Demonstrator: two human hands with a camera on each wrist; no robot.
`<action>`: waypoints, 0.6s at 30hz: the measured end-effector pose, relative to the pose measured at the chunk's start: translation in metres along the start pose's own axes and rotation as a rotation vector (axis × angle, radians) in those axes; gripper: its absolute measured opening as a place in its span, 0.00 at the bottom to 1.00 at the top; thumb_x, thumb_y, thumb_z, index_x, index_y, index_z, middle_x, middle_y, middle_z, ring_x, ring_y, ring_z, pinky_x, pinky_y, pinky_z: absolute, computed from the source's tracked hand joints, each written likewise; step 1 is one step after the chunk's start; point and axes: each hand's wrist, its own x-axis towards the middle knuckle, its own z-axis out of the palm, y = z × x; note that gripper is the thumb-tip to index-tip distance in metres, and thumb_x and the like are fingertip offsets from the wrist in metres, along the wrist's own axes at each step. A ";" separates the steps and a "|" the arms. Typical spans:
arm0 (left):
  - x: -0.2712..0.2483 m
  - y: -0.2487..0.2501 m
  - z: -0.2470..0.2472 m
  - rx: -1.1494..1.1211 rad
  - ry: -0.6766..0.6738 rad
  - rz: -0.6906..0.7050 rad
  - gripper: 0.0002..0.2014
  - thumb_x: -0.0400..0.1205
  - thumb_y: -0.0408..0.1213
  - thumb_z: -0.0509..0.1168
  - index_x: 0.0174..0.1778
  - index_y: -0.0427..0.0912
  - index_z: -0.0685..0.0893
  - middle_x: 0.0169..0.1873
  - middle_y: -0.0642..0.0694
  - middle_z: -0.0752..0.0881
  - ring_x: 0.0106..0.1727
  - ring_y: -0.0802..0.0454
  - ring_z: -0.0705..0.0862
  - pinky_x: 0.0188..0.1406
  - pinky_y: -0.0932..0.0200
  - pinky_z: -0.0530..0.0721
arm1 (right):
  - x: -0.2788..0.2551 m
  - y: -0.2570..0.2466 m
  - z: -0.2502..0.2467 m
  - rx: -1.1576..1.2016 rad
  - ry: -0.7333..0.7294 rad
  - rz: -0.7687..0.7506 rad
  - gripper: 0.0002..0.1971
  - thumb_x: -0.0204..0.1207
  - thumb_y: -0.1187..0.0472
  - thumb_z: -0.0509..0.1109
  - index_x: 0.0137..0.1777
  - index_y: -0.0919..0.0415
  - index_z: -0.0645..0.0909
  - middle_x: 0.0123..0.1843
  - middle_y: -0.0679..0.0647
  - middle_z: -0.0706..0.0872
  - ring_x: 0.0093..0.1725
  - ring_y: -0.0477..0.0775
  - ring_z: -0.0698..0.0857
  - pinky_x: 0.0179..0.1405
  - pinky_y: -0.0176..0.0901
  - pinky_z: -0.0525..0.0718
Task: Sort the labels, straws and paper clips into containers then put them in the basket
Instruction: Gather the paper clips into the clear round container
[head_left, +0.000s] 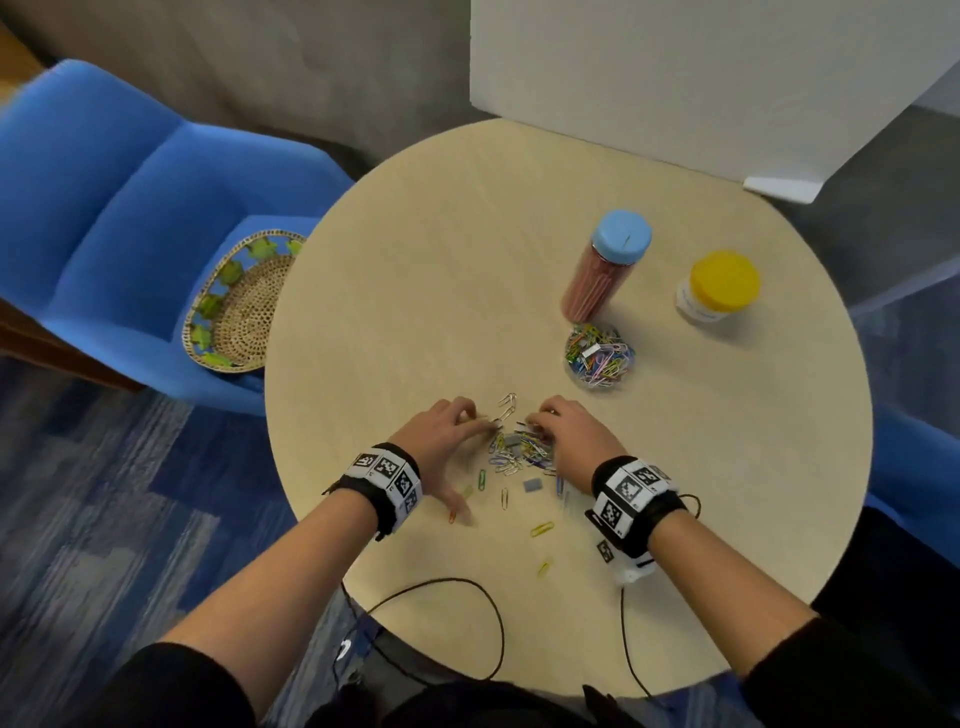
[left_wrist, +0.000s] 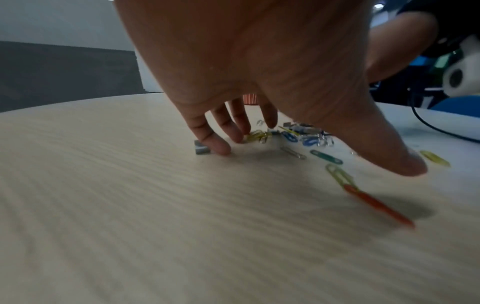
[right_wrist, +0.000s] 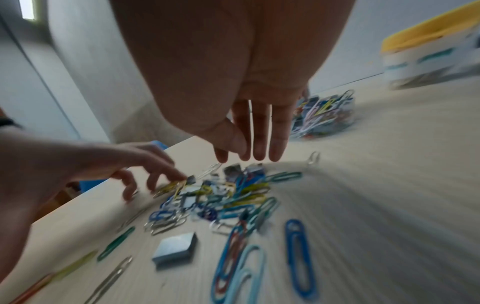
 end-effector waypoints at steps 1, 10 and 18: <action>-0.002 -0.003 0.003 0.022 -0.020 0.003 0.65 0.50 0.70 0.79 0.83 0.54 0.61 0.72 0.45 0.66 0.68 0.47 0.69 0.71 0.52 0.73 | -0.005 0.005 -0.004 0.018 0.034 0.037 0.23 0.78 0.69 0.66 0.73 0.53 0.77 0.66 0.51 0.76 0.65 0.54 0.75 0.62 0.48 0.80; -0.018 -0.011 0.019 -0.083 0.239 -0.002 0.54 0.58 0.69 0.78 0.79 0.51 0.69 0.65 0.45 0.73 0.59 0.49 0.75 0.64 0.54 0.78 | -0.063 0.012 0.008 0.139 -0.138 0.431 0.63 0.53 0.50 0.90 0.84 0.47 0.53 0.72 0.55 0.64 0.67 0.60 0.79 0.68 0.51 0.81; -0.050 -0.016 0.037 -0.166 0.255 -0.336 0.68 0.53 0.75 0.74 0.85 0.45 0.54 0.73 0.41 0.63 0.71 0.45 0.68 0.75 0.53 0.70 | -0.041 -0.016 0.040 0.349 0.059 0.348 0.39 0.66 0.57 0.84 0.75 0.52 0.68 0.66 0.53 0.74 0.54 0.51 0.81 0.64 0.47 0.83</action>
